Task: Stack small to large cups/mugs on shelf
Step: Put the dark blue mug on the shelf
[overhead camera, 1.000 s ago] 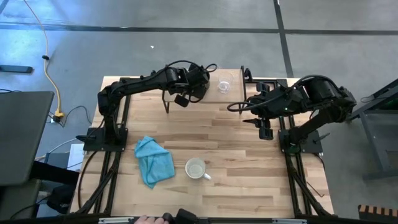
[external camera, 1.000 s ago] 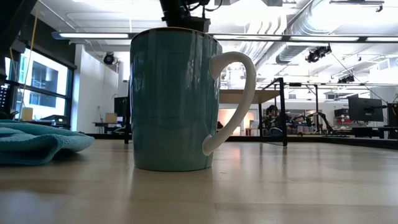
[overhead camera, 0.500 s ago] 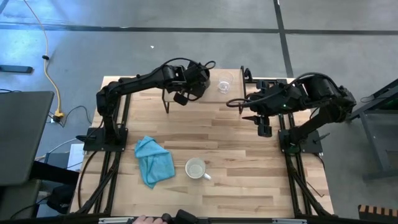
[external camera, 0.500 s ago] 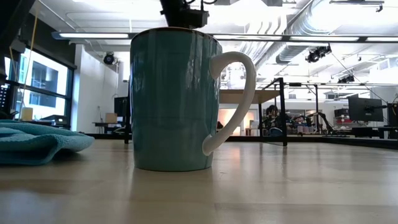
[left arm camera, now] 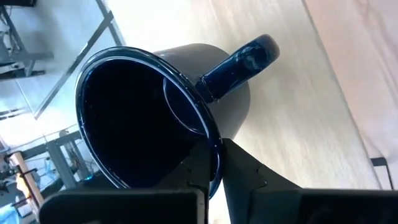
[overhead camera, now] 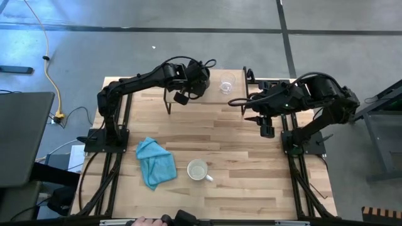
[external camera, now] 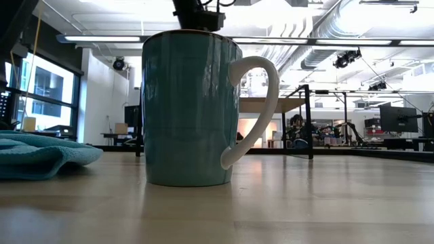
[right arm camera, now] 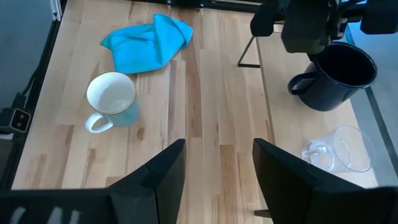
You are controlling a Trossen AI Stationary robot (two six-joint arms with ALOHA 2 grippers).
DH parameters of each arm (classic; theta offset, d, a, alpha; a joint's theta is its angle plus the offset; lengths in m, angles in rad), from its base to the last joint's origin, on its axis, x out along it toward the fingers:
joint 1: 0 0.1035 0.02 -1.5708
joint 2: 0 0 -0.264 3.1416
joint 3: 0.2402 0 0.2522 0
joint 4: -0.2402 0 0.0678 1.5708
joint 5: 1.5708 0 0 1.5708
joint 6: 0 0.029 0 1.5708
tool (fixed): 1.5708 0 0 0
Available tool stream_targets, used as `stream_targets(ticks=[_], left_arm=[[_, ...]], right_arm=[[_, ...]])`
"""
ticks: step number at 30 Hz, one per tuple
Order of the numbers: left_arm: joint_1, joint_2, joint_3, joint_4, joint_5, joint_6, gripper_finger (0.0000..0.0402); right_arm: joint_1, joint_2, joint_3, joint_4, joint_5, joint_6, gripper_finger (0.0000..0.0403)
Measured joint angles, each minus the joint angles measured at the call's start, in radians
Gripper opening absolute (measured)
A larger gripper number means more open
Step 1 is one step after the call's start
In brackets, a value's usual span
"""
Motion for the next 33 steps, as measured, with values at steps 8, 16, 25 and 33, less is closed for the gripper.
stream_targets(ticks=[8,16,25,33], left_arm=[[-0.001,0.000,0.000,-0.016,0.021,-0.022,0.0032],[0.004,0.000,0.000,-0.017,0.033,-0.022,0.0013],[0.004,0.001,0.000,-0.018,0.038,-0.021,0.0033],[0.004,0.001,0.000,-0.019,0.057,-0.020,0.0022]], right_arm=[[0.000,0.000,0.000,0.007,0.000,0.002,0.0179],[0.000,0.000,0.000,0.007,-0.003,0.021,0.0179],[0.001,0.000,0.000,0.007,-0.004,0.023,0.0179],[0.001,0.000,0.000,0.007,-0.005,0.022,0.0179]])
